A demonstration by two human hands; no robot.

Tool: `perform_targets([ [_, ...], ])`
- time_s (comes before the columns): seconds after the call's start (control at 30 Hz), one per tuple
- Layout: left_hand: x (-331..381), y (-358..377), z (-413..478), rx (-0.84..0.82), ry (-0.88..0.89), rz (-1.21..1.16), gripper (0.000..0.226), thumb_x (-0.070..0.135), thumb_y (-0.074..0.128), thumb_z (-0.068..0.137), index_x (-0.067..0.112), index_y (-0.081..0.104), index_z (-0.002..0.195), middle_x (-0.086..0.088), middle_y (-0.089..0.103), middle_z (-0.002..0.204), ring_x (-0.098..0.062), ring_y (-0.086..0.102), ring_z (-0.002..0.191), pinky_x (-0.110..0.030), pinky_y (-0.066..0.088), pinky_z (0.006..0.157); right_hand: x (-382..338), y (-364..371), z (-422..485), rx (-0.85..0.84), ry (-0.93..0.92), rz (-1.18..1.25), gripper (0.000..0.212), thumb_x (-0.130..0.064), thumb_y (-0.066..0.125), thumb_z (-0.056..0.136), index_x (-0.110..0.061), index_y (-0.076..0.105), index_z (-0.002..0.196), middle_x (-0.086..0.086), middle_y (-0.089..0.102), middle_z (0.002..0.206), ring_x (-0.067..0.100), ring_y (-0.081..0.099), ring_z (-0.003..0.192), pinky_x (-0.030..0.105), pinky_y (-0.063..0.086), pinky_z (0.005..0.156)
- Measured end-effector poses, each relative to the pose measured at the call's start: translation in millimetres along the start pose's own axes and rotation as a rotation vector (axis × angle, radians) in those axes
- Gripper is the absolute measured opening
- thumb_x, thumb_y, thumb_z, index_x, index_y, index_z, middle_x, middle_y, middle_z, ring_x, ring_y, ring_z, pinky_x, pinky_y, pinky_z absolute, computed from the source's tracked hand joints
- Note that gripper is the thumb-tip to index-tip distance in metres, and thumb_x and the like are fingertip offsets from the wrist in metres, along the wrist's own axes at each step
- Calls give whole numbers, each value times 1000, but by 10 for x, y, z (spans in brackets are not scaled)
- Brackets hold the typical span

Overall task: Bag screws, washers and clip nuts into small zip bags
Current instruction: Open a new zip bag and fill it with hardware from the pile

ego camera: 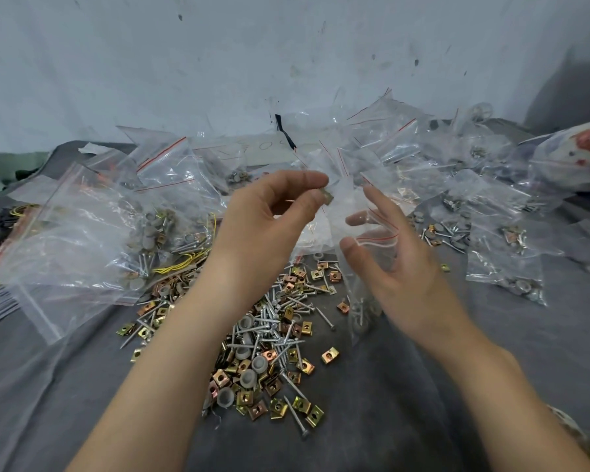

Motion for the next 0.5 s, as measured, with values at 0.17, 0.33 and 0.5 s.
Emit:
perform_targets([
  [0.17,68,194,-34,-73,80,189,14,19,66,94,28,69,105,16,69,85,3,62,83,-10,44,68,6,37,9,-2,-19,-34,69,-69,53,89,-52,26,150,-41,51,125,-5,48,129,17,37,96],
  [0.33,102,241,-32,-79,121,251,14,20,66,93,28,67,105,22,68,86,4,61,86,-7,38,68,4,42,14,4,-27,-52,70,-73,52,87,-56,23,149,-49,46,124,-3,53,125,20,39,96],
  [0.5,99,212,-15,-49,138,242,13,20,67,93,31,67,99,19,69,89,3,63,90,-8,41,68,6,38,12,7,-32,-63,69,-69,54,89,-54,25,150,-42,50,125,-2,56,122,24,43,96],
])
Point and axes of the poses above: each hand's wrist, its own z-axis towards the middle knuckle, its own y-axis out of the palm, x = y × z, the point moved 10 cm from there along z, towards the middle knuckle
